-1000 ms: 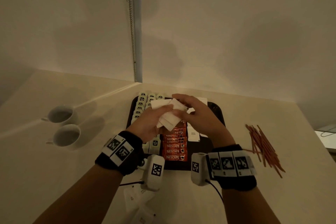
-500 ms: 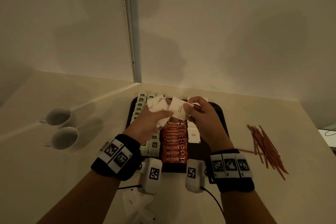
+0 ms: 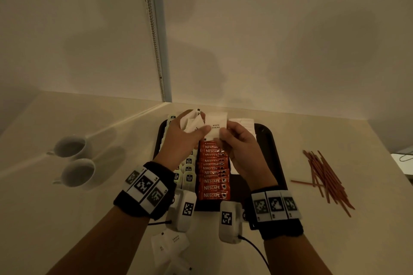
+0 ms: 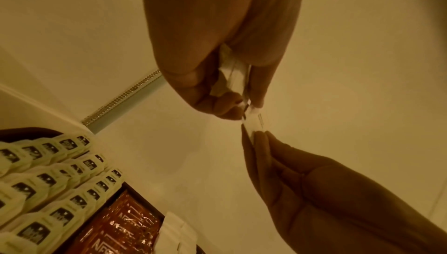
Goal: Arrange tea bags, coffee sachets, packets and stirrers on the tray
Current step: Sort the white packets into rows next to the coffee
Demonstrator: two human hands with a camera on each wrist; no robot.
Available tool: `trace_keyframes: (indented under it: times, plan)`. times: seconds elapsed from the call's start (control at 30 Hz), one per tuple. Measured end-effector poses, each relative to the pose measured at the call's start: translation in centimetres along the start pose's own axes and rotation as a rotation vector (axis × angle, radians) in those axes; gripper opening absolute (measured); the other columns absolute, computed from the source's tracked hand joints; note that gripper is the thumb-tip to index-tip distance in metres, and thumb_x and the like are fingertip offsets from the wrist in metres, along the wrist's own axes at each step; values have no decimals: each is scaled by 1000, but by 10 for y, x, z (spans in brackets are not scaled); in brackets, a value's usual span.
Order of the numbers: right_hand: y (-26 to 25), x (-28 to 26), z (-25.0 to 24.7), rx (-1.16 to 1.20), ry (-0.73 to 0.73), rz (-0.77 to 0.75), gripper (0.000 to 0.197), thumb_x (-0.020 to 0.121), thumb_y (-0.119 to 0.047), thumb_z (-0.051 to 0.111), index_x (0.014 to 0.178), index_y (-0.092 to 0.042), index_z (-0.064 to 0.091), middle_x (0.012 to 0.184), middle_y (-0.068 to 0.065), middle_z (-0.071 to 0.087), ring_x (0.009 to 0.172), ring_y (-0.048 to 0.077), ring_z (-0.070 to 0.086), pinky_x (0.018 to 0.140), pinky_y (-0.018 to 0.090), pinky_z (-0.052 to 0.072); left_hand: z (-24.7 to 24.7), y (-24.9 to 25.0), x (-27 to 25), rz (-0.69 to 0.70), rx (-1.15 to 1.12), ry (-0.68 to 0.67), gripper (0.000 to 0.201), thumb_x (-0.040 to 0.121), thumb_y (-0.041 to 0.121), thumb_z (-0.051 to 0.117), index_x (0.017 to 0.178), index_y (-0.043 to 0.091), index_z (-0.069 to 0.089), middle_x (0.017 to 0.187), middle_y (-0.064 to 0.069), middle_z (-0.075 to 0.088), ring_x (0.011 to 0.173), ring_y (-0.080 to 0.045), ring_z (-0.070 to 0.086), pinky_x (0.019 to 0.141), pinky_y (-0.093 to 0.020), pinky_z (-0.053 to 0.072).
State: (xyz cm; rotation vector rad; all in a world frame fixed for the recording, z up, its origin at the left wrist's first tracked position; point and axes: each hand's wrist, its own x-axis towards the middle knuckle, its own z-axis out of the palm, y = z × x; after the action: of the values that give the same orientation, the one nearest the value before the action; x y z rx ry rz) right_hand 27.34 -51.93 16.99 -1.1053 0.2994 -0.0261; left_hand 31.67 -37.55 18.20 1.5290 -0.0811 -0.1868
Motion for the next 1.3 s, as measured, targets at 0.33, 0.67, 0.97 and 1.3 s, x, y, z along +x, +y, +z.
trace_keyframes:
  times: [0.33,0.67,0.97,1.3]
  plan:
    - [-3,18,-47,-304,103,-88,14,89,-5,57,101,0,62,107,10,65,93,16,67,75,22,56,-5,-6,-1,-262,-438,-96,26,93,-1,39,100,11,61,86,-5,67,72,-23,65,49,-20,49]
    - [49,43,-172,-1111,424,147,23,89,-12,60,111,-8,62,112,9,65,103,24,59,94,39,48,-18,-27,-2,-363,-612,-77,26,97,13,46,118,20,58,103,-6,73,87,-26,71,52,-28,58]
    - [75,48,-189,-1217,431,260,24,87,-15,63,110,-10,64,115,9,64,108,25,57,95,35,43,-18,-29,1,-432,-834,-39,30,94,11,42,119,8,58,106,-21,68,85,-35,70,65,-28,60]
    - [64,49,-159,-1251,479,74,20,88,-19,62,103,-6,59,103,9,64,92,18,57,76,22,42,-14,-33,0,-342,-608,-24,21,98,7,44,111,18,56,94,-11,74,80,-27,72,58,-31,59]
